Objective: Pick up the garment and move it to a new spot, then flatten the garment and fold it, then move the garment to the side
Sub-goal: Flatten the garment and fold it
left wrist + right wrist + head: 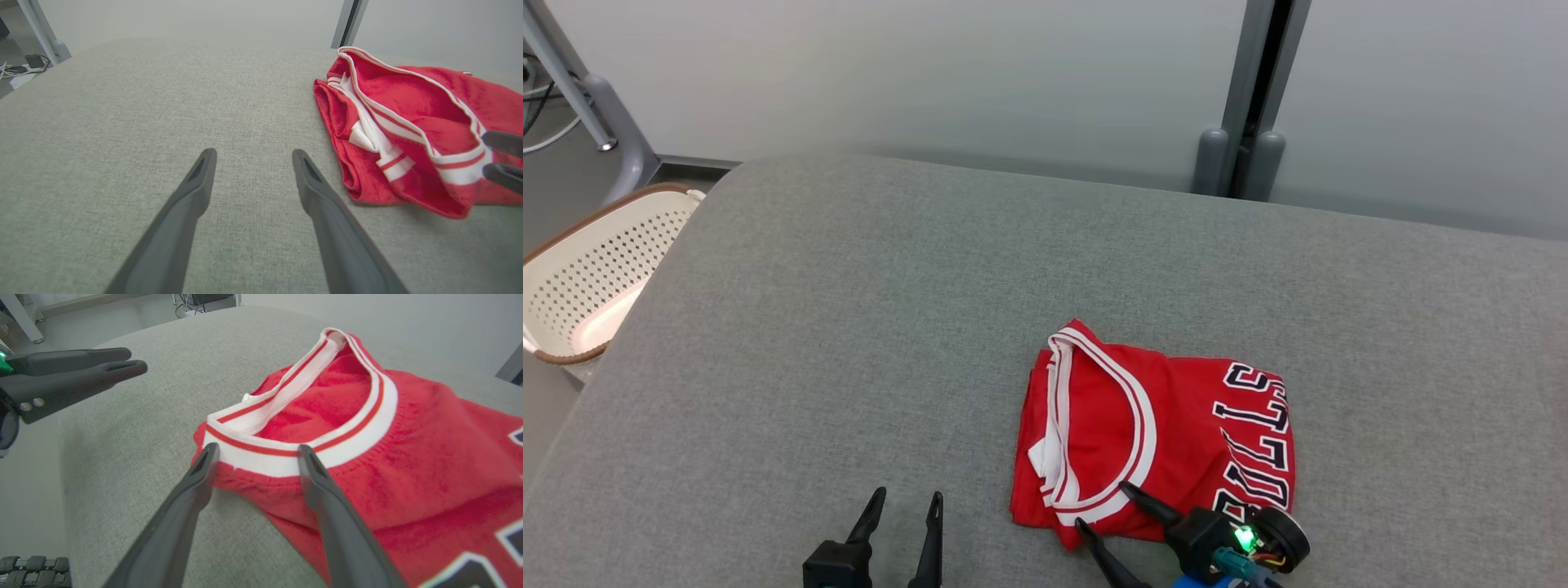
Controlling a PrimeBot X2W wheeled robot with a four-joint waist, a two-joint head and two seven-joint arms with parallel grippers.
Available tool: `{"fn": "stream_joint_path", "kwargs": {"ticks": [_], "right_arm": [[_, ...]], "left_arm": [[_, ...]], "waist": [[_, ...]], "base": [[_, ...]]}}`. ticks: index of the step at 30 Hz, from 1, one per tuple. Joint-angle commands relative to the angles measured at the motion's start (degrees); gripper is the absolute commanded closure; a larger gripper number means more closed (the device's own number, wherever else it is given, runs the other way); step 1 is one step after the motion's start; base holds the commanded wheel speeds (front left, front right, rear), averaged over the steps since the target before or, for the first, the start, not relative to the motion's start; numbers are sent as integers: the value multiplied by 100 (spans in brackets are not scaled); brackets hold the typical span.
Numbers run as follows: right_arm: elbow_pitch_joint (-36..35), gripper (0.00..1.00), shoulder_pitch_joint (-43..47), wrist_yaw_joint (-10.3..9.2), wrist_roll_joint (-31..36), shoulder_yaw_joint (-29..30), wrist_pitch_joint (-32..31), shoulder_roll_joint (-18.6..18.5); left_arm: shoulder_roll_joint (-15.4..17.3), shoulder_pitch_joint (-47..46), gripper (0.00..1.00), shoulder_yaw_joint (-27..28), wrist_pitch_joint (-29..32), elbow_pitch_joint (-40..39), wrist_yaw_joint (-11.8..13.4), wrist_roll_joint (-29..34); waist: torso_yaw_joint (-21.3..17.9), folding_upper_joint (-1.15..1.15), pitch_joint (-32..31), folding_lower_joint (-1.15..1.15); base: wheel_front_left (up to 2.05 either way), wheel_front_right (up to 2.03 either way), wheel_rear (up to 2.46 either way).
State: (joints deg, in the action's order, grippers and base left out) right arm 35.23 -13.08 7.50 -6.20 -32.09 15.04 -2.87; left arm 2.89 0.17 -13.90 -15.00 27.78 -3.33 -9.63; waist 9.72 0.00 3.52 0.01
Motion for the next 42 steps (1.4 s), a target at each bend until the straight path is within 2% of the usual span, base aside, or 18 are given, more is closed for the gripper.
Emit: {"fn": "stream_joint_path", "kwargs": {"ticks": [1, 10, 11, 12, 15, 22, 26, 27, 28, 29, 34, 37, 38, 39, 40, 42], "right_arm": [[131, 0, -134, -1, -36, -79, 17, -24], [1004, 0, -583, -1, 33, -371, 12, -17], [1075, 9, -619, -1, -2, -403, 12, -17], [1141, 49, -654, -1, -26, -461, 10, -16], [1113, 100, -768, -1, -125, -607, 4, -11], [471, 100, -950, -1, -343, -863, 8, -6], [434, 100, -1104, -1, -553, -1094, 8, -7], [482, 91, -1125, -1, -638, -1129, 8, -7], [595, 51, -1152, -1, -689, -1141, 8, -13], [679, 0, -1192, -1, -729, -1177, 9, -13], [402, 0, -1248, -1, -832, -948, 8, -13], [-13, 0, -1035, -1, -641, -403, 9, -17], [-13, 0, -1035, -1, -641, -403, 9, -17], [-289, 0, -805, -1, -415, 113, 8, -18], [-289, 0, -805, -1, -415, 113, 8, -18], [-537, 0, -547, -1, -235, 688, 8, -18]], "left_arm": [[1, -91, 0, -7, -24, 8, 10, -40], [1, -194, 0, -76, -24, 32, 26, -135], [1, -198, 0, -76, -24, 32, 25, -141], [1, -198, 0, -78, -24, 33, 24, -137], [1, -223, 0, -72, -24, 26, 31, -129], [1, -281, 0, -114, -24, -10, 0, -94], [1, -293, 0, -174, -24, 14, -13, -100], [1, -293, 0, -188, -24, 25, -12, -106], [1, -294, 0, -199, -24, 33, -7, -111], [1, -293, 0, -203, -24, 45, 0, -115], [0, -258, 0, -79, -24, 41, 43, -93], [0, -202, 0, 44, -24, 20, 77, -64], [0, -202, 0, 44, -24, 20, 77, -64], [0, -177, 0, 138, -24, -13, 98, -28], [0, -177, 0, 138, -24, -13, 98, -28], [0, -163, 0, 189, -24, -49, 112, 20]], "waist": [[85, 0, 67, -1], [309, 0, 221, -1], [320, 0, 231, -1], [331, 0, 242, -1], [341, 0, 271, -1], [357, 0, 313, -1], [406, 0, 296, -1], [420, 0, 289, -1], [433, 0, 279, -1], [444, 0, 269, -1], [357, 0, 197, -1], [188, 0, 117, -1], [188, 0, 117, -1], [45, 0, 62, -1], [45, 0, 62, -1], [-111, 0, 6, -1]], "base": [[0, 0, 0], [0, 0, 0], [0, 0, 0], [0, 0, 0], [0, 0, 0], [0, 0, 0], [0, 0, 0], [0, 0, 0], [0, 0, 0], [0, 0, 0], [0, 0, 0], [0, 0, 0], [0, 0, 0], [0, 0, 0], [0, 0, 0], [0, 0, 0]]}}
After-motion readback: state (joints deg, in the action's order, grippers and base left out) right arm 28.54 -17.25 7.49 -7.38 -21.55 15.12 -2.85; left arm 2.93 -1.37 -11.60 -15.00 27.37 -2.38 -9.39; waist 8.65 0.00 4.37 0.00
